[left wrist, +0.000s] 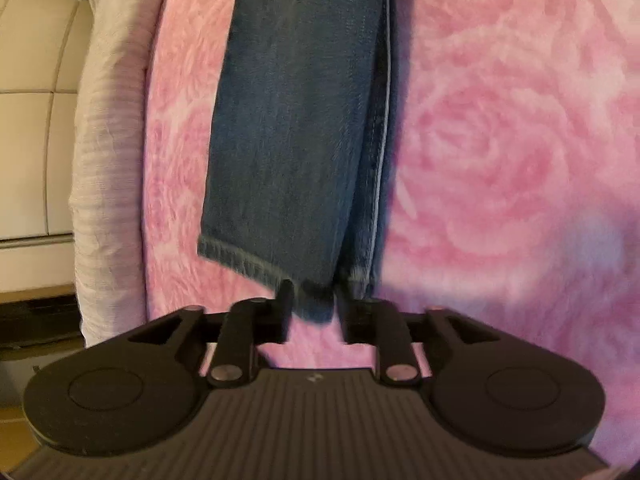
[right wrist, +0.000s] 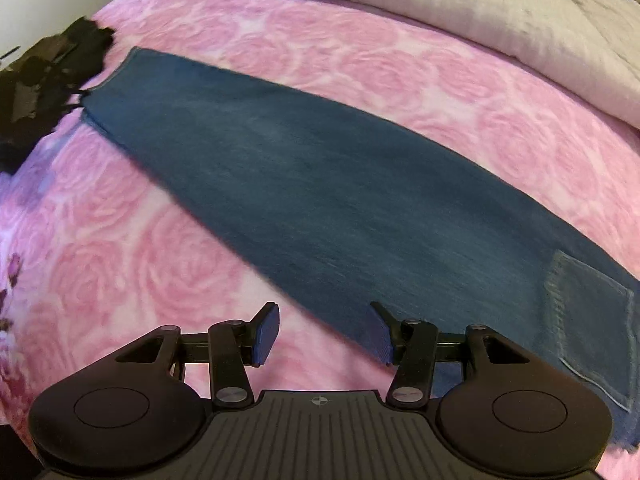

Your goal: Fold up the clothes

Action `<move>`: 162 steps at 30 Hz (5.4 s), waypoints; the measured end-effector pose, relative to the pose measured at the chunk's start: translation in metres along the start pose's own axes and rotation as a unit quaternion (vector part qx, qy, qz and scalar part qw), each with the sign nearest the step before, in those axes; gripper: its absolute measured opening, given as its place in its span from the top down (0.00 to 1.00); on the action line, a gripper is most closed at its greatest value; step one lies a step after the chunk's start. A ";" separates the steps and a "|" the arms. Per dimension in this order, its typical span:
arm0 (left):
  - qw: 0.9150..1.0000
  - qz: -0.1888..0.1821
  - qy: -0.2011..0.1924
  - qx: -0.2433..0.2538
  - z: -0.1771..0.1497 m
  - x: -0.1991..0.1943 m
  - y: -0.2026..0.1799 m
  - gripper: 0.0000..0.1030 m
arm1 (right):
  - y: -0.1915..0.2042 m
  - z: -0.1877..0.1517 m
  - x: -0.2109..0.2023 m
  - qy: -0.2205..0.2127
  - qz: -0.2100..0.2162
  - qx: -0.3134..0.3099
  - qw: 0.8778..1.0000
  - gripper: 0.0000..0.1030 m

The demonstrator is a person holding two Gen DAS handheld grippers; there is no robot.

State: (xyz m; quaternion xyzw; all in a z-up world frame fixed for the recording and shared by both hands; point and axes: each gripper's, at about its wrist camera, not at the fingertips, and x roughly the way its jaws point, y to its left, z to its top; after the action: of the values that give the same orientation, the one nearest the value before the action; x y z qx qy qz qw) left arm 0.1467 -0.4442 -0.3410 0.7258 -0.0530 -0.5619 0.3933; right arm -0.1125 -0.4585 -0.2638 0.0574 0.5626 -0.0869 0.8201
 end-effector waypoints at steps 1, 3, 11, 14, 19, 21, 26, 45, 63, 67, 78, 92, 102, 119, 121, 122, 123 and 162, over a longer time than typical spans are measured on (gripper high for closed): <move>1.000 -0.011 0.001 -0.014 -0.002 -0.006 0.004 0.76 | -0.009 -0.004 -0.002 0.000 -0.006 0.008 1.000 0.50; 0.998 -0.032 -0.008 -0.047 0.002 -0.022 0.018 0.76 | -0.031 -0.013 -0.007 -0.003 -0.017 0.026 1.000 0.50; 0.979 -0.071 -0.077 -0.177 0.118 -0.026 0.081 0.68 | -0.139 0.015 0.008 -0.034 -0.029 0.011 0.999 0.50; 0.965 -0.102 -0.109 -0.216 0.186 0.000 0.100 0.67 | -0.162 0.043 0.033 -0.040 -0.017 -0.061 0.997 0.50; 0.957 -0.153 -0.108 -0.223 0.260 0.050 0.121 0.67 | -0.177 0.084 0.076 -0.034 0.036 -0.200 0.979 0.50; 0.954 -0.184 -0.091 -0.218 0.273 0.069 0.125 0.70 | -0.186 0.095 0.093 -0.025 0.058 -0.234 0.970 0.50; 0.955 -0.223 -0.073 -0.184 0.281 0.078 0.119 0.96 | -0.197 0.095 0.118 0.006 0.080 -0.248 0.965 0.93; 0.948 -0.150 -0.072 -0.273 0.250 0.028 0.116 0.72 | -0.224 0.037 0.034 -0.071 -0.009 -0.013 0.997 0.72; 0.945 0.005 -0.278 0.174 0.248 -0.112 -0.172 0.76 | -0.149 -0.166 -0.039 -0.102 -0.043 0.357 0.927 0.57; 0.945 -0.169 -0.278 -0.034 0.228 -0.114 -0.085 0.93 | -0.124 -0.175 -0.038 -0.140 -0.023 0.400 0.905 0.55; 0.887 -0.337 -0.253 -0.190 0.187 -0.091 0.000 0.93 | -0.075 -0.134 0.017 -0.263 -0.034 0.530 0.806 0.30; 0.921 -0.222 -0.321 0.014 0.211 -0.119 -0.066 0.84 | -0.078 -0.148 -0.013 -0.294 -0.165 0.505 0.795 0.90; 0.931 -0.145 -0.312 0.126 0.213 -0.116 -0.123 0.83 | -0.057 -0.175 -0.030 -0.250 -0.152 0.547 0.785 1.00; 0.965 -0.169 -0.202 0.003 0.160 -0.099 -0.107 0.69 | -0.075 -0.153 -0.003 -0.210 -0.108 0.488 0.840 0.59; 0.968 -0.166 -0.189 -0.021 0.146 -0.100 -0.099 0.68 | -0.075 -0.161 -0.006 -0.185 -0.107 0.502 0.838 0.59; 0.969 -0.165 -0.180 -0.033 0.137 -0.101 -0.095 0.68 | -0.073 -0.166 -0.010 -0.178 -0.108 0.507 0.836 0.59; 0.971 -0.163 -0.170 -0.045 0.127 -0.102 -0.091 0.68 | -0.070 -0.170 -0.017 -0.178 -0.110 0.509 0.835 0.59; 0.915 -0.157 -0.009 -0.372 -0.137 -0.071 0.029 0.54 | 0.092 -0.027 -0.081 -0.121 -0.113 0.401 0.901 0.44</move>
State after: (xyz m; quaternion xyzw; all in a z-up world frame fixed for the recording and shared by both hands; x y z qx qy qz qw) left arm 0.2488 -0.3575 -0.2596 0.5210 0.2711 -0.6019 0.5411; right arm -0.1469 -0.3569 -0.1980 0.3062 0.3792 -0.4035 0.7744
